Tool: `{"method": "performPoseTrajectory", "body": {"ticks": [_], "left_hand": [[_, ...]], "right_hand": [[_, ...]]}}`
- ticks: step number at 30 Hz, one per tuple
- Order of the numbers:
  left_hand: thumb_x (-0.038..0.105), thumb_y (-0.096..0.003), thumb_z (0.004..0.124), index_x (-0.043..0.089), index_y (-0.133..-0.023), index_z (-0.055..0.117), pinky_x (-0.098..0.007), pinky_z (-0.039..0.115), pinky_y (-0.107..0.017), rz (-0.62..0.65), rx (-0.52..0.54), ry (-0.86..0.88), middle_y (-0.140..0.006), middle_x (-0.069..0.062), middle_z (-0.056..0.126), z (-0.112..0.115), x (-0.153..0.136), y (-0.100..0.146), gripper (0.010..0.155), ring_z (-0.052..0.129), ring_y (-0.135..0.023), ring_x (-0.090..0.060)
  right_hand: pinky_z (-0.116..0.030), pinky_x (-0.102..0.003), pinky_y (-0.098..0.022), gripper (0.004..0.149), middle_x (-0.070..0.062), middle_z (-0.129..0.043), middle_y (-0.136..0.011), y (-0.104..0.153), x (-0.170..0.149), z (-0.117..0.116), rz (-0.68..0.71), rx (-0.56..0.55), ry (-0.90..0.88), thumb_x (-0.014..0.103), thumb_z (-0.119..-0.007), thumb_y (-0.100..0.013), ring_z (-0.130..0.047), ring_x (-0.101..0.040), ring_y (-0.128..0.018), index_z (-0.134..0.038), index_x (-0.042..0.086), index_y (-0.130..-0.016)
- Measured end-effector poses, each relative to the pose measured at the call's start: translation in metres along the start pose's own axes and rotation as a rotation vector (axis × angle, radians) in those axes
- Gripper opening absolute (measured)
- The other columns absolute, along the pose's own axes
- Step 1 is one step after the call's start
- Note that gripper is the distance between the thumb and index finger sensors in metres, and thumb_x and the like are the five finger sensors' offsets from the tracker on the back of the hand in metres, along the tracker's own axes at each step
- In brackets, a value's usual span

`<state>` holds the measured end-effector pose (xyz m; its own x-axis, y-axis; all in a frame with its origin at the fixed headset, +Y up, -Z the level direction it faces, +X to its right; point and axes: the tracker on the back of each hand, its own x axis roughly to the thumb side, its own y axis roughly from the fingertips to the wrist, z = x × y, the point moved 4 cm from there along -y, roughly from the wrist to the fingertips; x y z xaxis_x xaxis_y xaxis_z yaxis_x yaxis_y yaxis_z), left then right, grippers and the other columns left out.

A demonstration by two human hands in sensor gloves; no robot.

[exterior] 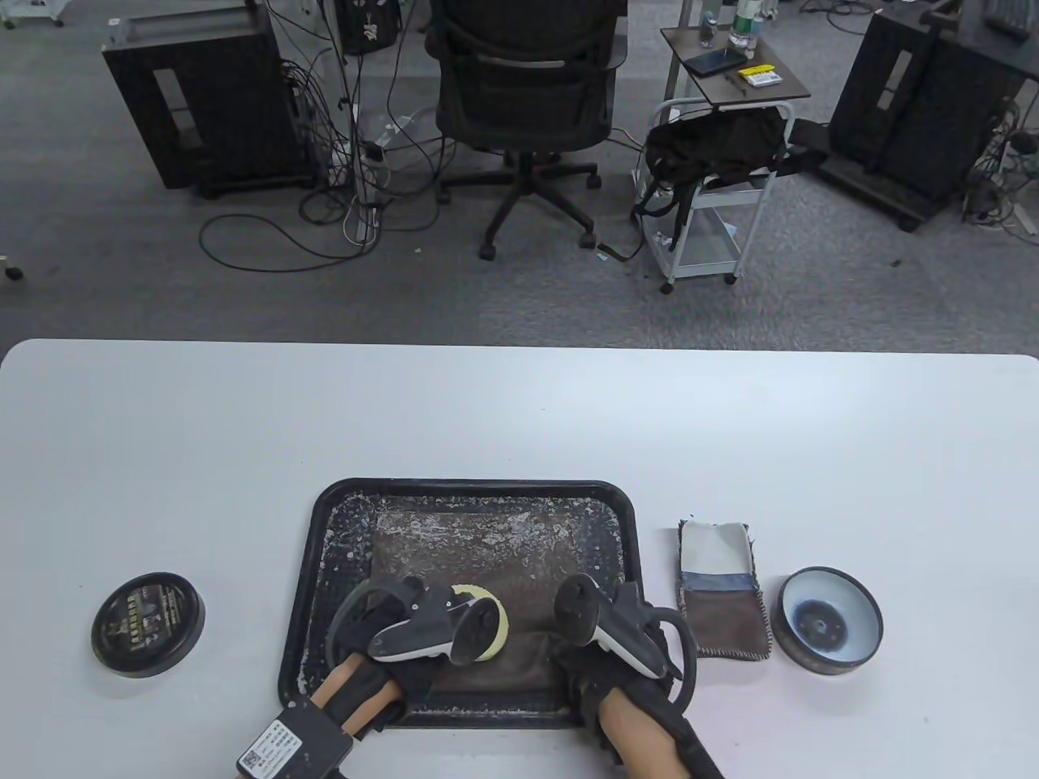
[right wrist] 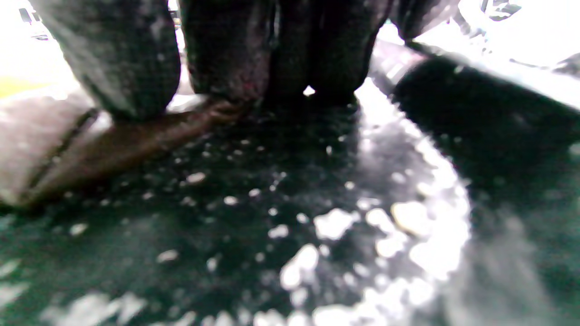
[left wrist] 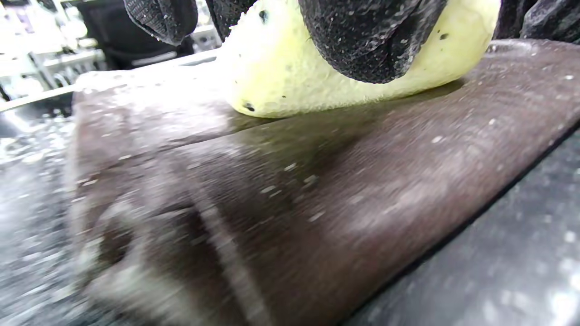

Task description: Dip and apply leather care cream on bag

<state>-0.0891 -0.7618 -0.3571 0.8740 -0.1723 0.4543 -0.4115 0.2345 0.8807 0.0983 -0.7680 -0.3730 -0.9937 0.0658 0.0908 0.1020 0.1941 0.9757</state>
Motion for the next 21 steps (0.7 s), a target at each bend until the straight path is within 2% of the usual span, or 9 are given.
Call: {"method": "performPoseTrajectory", "body": {"ticks": [5,7,13,21], "left_hand": [[0.036,-0.0338,0.083,0.047,-0.085,0.071,-0.045,0.067,-0.073,-0.03,0.007,-0.027,-0.097,0.019,0.076,0.008,-0.019,0.021,0.053,0.08,-0.094,-0.008],[0.036,-0.0338,0.083,0.047,-0.084,0.072,-0.045,0.067,-0.073,-0.067,-0.024,-0.015,-0.097,0.019,0.076,0.009,-0.029,0.026,0.053,0.081,-0.094,-0.008],[0.035,-0.0331,0.084,0.045,-0.083,0.074,-0.044,0.067,-0.073,-0.146,-0.108,-0.046,-0.095,0.017,0.08,0.012,-0.047,0.032,0.052,0.085,-0.092,-0.01],[0.035,-0.0329,0.084,0.044,-0.083,0.076,-0.042,0.068,-0.073,-0.147,-0.148,0.004,-0.094,0.015,0.082,0.013,-0.059,0.035,0.051,0.087,-0.09,-0.011]], "right_hand": [[-0.056,-0.063,-0.067,0.042,-0.007,-0.079,-0.089,0.0,0.002,0.0,-0.002,-0.003,0.003,0.041,-0.087,-0.036,-0.078,-0.036,-0.084,-0.085,0.018,-0.071],[-0.055,-0.063,-0.067,0.042,-0.007,-0.079,-0.089,0.0,0.002,0.0,-0.002,-0.004,0.002,0.041,-0.087,-0.036,-0.078,-0.036,-0.084,-0.085,0.018,-0.071],[-0.055,-0.063,-0.067,0.042,-0.007,-0.078,-0.089,0.0,0.002,-0.001,-0.001,-0.002,0.0,0.041,-0.087,-0.036,-0.078,-0.036,-0.084,-0.085,0.019,-0.071],[-0.056,-0.063,-0.067,0.043,-0.008,-0.077,-0.091,0.003,0.006,-0.001,0.037,-0.024,0.016,0.04,-0.086,-0.037,-0.078,-0.039,-0.084,-0.084,0.018,-0.074]]}}
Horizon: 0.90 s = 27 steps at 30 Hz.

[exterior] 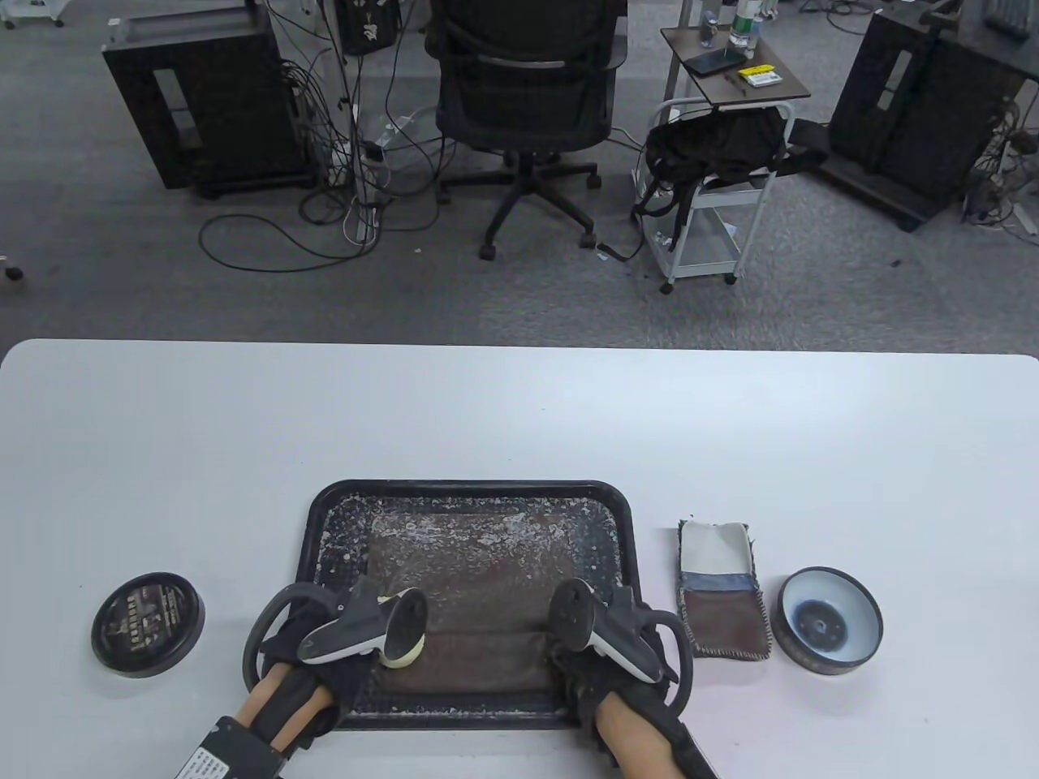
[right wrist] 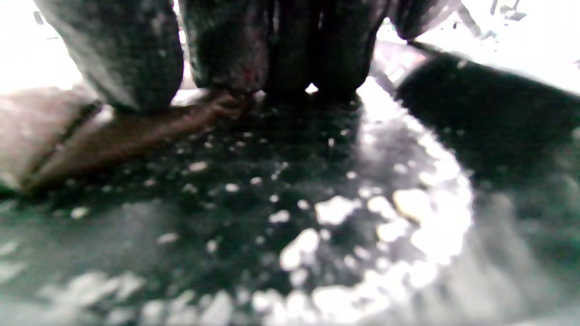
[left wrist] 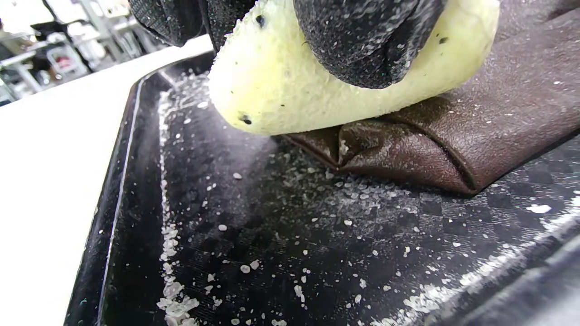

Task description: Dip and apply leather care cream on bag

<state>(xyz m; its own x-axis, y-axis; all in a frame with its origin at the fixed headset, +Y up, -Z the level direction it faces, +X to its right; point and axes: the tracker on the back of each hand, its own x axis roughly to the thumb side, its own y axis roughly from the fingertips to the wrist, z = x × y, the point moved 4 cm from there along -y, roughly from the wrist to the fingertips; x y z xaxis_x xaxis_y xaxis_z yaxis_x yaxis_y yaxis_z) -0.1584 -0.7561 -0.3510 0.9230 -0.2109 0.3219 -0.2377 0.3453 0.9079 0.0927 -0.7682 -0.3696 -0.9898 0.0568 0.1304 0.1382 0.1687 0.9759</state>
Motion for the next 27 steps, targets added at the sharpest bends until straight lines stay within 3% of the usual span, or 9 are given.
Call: {"method": "performPoseTrajectory", "body": {"ticks": [6,13,19,27], "left_hand": [[0.036,-0.0331,0.084,0.043,-0.083,0.076,-0.042,0.069,-0.072,-0.029,-0.057,-0.006,-0.093,0.014,0.083,0.001,-0.003,0.003,0.051,0.088,-0.089,-0.012],[0.036,-0.0325,0.083,0.038,-0.084,0.078,-0.04,0.072,-0.07,0.044,0.083,-0.059,-0.091,0.009,0.087,-0.005,0.016,0.004,0.052,0.092,-0.085,-0.015],[0.038,-0.0334,0.082,0.039,-0.086,0.075,-0.04,0.073,-0.069,0.136,0.234,0.018,-0.093,0.01,0.084,-0.012,0.038,0.003,0.053,0.09,-0.087,-0.015],[0.038,-0.0346,0.08,0.04,-0.088,0.07,-0.041,0.067,-0.073,0.192,0.285,-0.003,-0.096,0.011,0.078,-0.021,0.086,-0.009,0.054,0.084,-0.091,-0.014]], "right_hand": [[-0.055,-0.063,-0.067,0.045,-0.009,-0.076,-0.092,0.0,-0.001,-0.001,0.001,0.008,-0.016,0.04,-0.086,-0.037,-0.077,-0.039,-0.084,-0.083,0.018,-0.076],[-0.051,-0.064,-0.068,0.049,-0.011,-0.071,-0.094,0.0,-0.001,-0.003,0.023,0.032,-0.038,0.037,-0.084,-0.038,-0.072,-0.042,-0.085,-0.078,0.016,-0.082],[-0.049,-0.065,-0.068,0.049,-0.014,-0.07,-0.095,0.0,-0.002,-0.004,0.049,0.037,-0.062,0.036,-0.083,-0.039,-0.07,-0.044,-0.085,-0.078,0.015,-0.083],[-0.047,-0.066,-0.068,0.049,-0.016,-0.069,-0.096,0.001,-0.004,-0.005,0.091,0.06,-0.084,0.033,-0.081,-0.04,-0.069,-0.045,-0.086,-0.078,0.014,-0.085]]}}
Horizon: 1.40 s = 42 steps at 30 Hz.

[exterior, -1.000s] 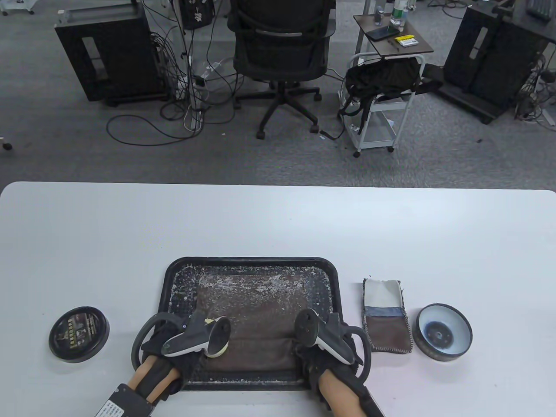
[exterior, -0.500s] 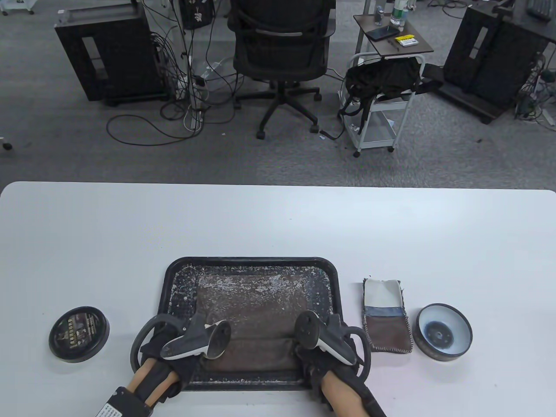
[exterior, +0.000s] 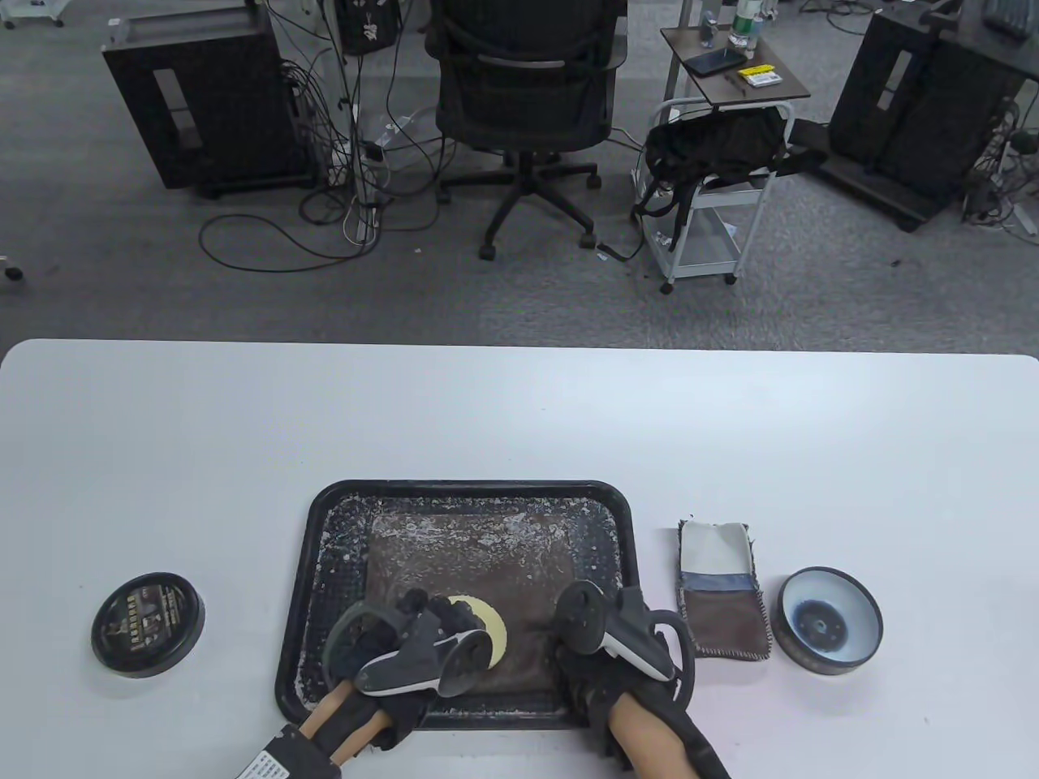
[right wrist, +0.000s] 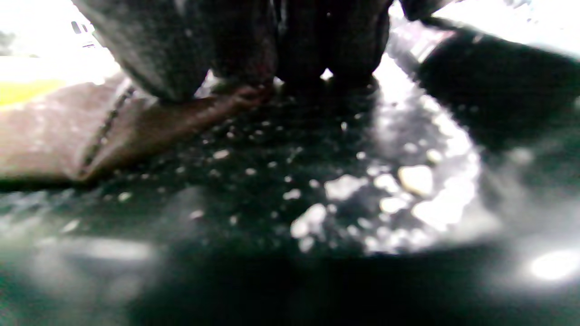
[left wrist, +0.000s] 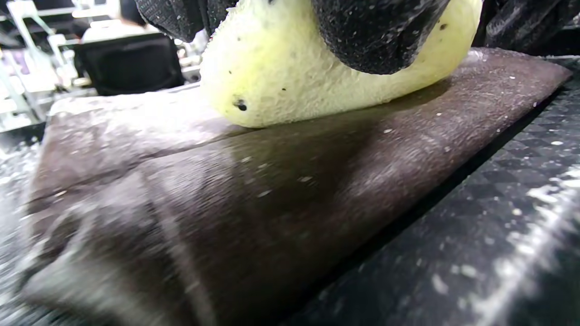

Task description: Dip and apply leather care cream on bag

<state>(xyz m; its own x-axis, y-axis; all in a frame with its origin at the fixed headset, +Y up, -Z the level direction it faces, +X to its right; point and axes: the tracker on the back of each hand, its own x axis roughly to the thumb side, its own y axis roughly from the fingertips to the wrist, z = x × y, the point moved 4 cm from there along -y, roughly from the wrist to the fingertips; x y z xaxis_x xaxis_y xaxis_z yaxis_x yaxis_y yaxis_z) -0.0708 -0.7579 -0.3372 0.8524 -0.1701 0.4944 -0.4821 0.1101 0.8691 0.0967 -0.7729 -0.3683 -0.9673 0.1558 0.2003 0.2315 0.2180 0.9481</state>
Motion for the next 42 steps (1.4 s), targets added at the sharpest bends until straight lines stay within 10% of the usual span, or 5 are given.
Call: {"method": "performPoseTrajectory", "body": {"ticks": [14,42], "left_hand": [[0.04,-0.0369,0.078,0.042,-0.089,0.067,-0.037,0.066,-0.074,-0.024,0.005,0.177,-0.099,0.013,0.073,-0.01,0.044,-0.031,0.053,0.078,-0.094,-0.013],[0.036,-0.0324,0.082,0.05,-0.08,0.075,-0.04,0.068,-0.072,0.171,0.006,0.023,-0.094,0.022,0.077,-0.008,0.052,0.01,0.05,0.08,-0.093,-0.006]], "right_hand": [[-0.047,-0.064,-0.068,0.045,-0.017,-0.071,-0.097,0.003,-0.011,0.003,0.056,0.008,-0.079,0.023,-0.079,-0.04,-0.069,-0.045,-0.088,-0.083,0.011,-0.084],[-0.047,-0.063,-0.069,0.048,-0.016,-0.064,-0.101,0.004,0.001,-0.001,0.012,0.074,-0.002,0.015,-0.075,-0.04,-0.065,-0.045,-0.092,-0.077,0.014,-0.088]]}}
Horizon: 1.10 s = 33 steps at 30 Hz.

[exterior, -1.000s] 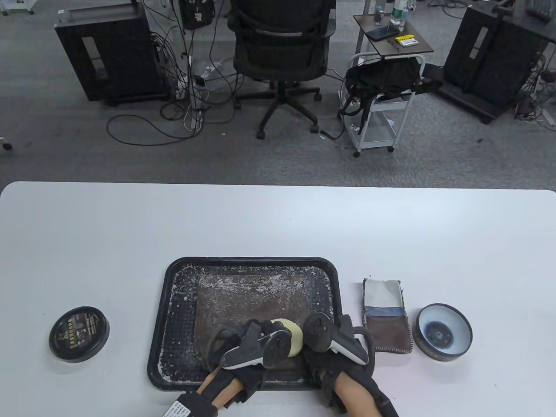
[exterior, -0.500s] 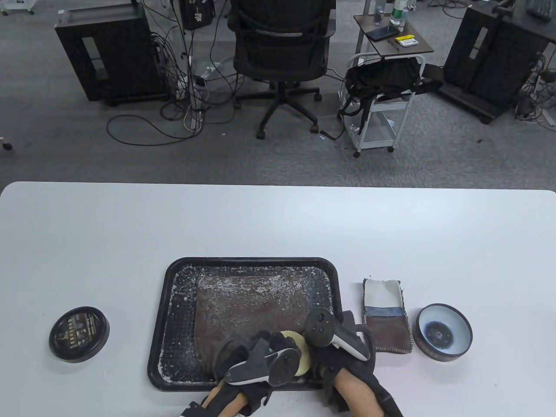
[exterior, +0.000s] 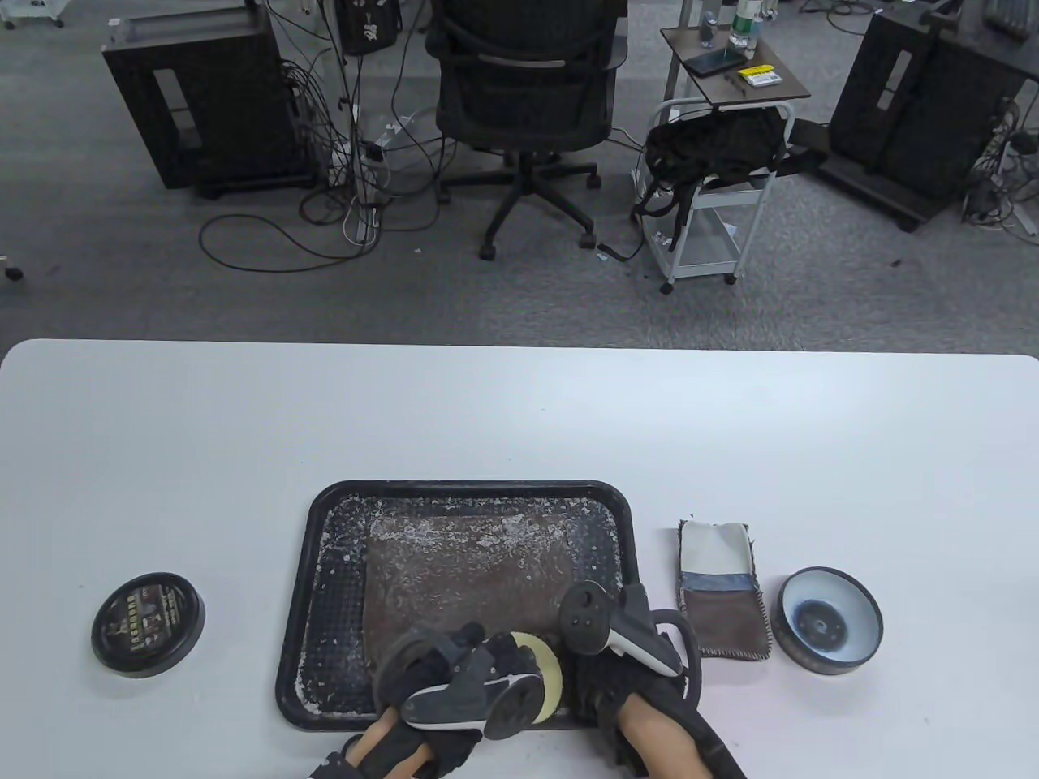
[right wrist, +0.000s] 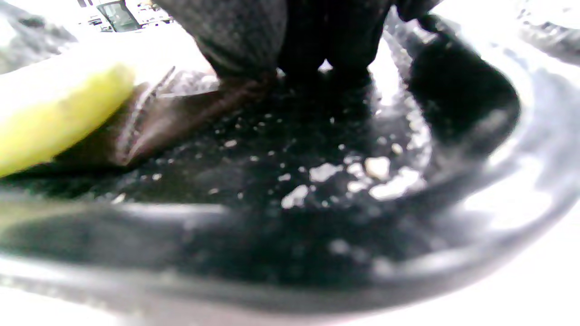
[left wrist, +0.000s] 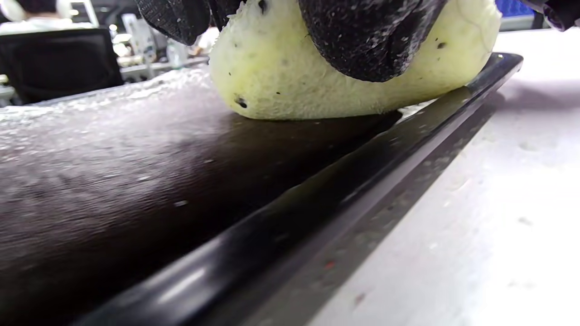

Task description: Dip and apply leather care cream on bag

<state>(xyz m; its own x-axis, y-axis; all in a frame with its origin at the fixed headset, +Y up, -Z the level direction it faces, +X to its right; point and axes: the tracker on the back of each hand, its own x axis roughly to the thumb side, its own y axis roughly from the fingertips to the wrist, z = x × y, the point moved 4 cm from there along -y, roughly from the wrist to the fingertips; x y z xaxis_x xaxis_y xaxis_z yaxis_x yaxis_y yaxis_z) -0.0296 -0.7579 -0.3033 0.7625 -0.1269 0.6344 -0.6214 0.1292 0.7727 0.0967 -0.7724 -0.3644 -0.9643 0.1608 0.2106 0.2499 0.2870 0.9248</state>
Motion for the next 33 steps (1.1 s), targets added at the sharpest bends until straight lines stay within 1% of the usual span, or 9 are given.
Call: {"method": "performPoseTrajectory", "body": {"ticks": [4,11,13,17,20,24,28,33], "left_hand": [[0.035,-0.0321,0.082,0.051,-0.079,0.075,-0.04,0.068,-0.072,0.018,0.009,-0.012,-0.094,0.024,0.078,0.006,-0.015,0.01,0.05,0.08,-0.093,-0.005],[0.034,-0.032,0.083,0.051,-0.078,0.077,-0.041,0.067,-0.073,0.039,0.024,0.065,-0.094,0.025,0.078,0.015,-0.041,0.027,0.05,0.079,-0.093,-0.005],[0.034,-0.0319,0.083,0.051,-0.078,0.077,-0.041,0.067,-0.073,0.033,0.006,0.061,-0.093,0.025,0.079,0.016,-0.048,0.032,0.05,0.079,-0.093,-0.005],[0.033,-0.0317,0.084,0.051,-0.077,0.078,-0.042,0.066,-0.074,-0.015,-0.091,0.077,-0.093,0.026,0.078,0.02,-0.066,0.042,0.049,0.077,-0.094,-0.003],[0.032,-0.0312,0.084,0.052,-0.075,0.079,-0.042,0.065,-0.074,-0.034,-0.13,0.087,-0.092,0.028,0.079,0.023,-0.081,0.051,0.049,0.077,-0.093,-0.002],[0.031,-0.0307,0.084,0.053,-0.072,0.082,-0.042,0.065,-0.074,-0.058,-0.124,0.155,-0.09,0.03,0.083,0.025,-0.101,0.06,0.047,0.079,-0.092,0.001],[0.028,-0.0303,0.083,0.052,-0.069,0.085,-0.043,0.064,-0.075,-0.1,-0.168,0.172,-0.087,0.031,0.086,0.025,-0.115,0.066,0.046,0.081,-0.091,0.001],[0.026,-0.0303,0.083,0.051,-0.068,0.087,-0.044,0.063,-0.075,-0.128,-0.191,0.196,-0.086,0.029,0.086,0.028,-0.123,0.072,0.045,0.081,-0.091,-0.001]], "right_hand": [[-0.049,-0.063,-0.069,0.047,-0.015,-0.066,-0.101,0.0,0.001,0.001,-0.01,-0.015,0.008,0.014,-0.075,-0.04,-0.066,-0.044,-0.091,-0.079,0.014,-0.087],[-0.051,-0.062,-0.068,0.046,-0.015,-0.068,-0.1,0.001,0.001,0.002,-0.031,-0.039,0.018,0.014,-0.074,-0.04,-0.068,-0.043,-0.091,-0.08,0.015,-0.085],[-0.052,-0.062,-0.068,0.046,-0.014,-0.069,-0.099,0.001,0.002,0.002,-0.036,-0.045,0.028,0.014,-0.075,-0.04,-0.069,-0.043,-0.09,-0.08,0.016,-0.085],[-0.052,-0.062,-0.068,0.045,-0.014,-0.069,-0.099,0.002,0.003,0.003,-0.045,-0.054,0.043,0.013,-0.074,-0.039,-0.07,-0.043,-0.09,-0.081,0.016,-0.084],[-0.053,-0.062,-0.068,0.045,-0.014,-0.07,-0.098,0.002,0.004,0.003,-0.047,-0.058,0.047,0.013,-0.074,-0.039,-0.071,-0.042,-0.09,-0.081,0.016,-0.083],[-0.053,-0.062,-0.068,0.044,-0.014,-0.07,-0.098,0.001,0.003,0.004,-0.047,-0.055,0.03,0.013,-0.075,-0.039,-0.071,-0.042,-0.089,-0.082,0.016,-0.083],[-0.052,-0.062,-0.068,0.045,-0.013,-0.07,-0.098,0.001,0.002,0.003,-0.049,-0.053,0.017,0.013,-0.075,-0.039,-0.07,-0.042,-0.09,-0.081,0.017,-0.083],[-0.051,-0.062,-0.068,0.045,-0.014,-0.069,-0.099,0.001,0.002,0.003,-0.052,-0.042,0.012,0.013,-0.075,-0.039,-0.069,-0.043,-0.09,-0.081,0.016,-0.084]]}}
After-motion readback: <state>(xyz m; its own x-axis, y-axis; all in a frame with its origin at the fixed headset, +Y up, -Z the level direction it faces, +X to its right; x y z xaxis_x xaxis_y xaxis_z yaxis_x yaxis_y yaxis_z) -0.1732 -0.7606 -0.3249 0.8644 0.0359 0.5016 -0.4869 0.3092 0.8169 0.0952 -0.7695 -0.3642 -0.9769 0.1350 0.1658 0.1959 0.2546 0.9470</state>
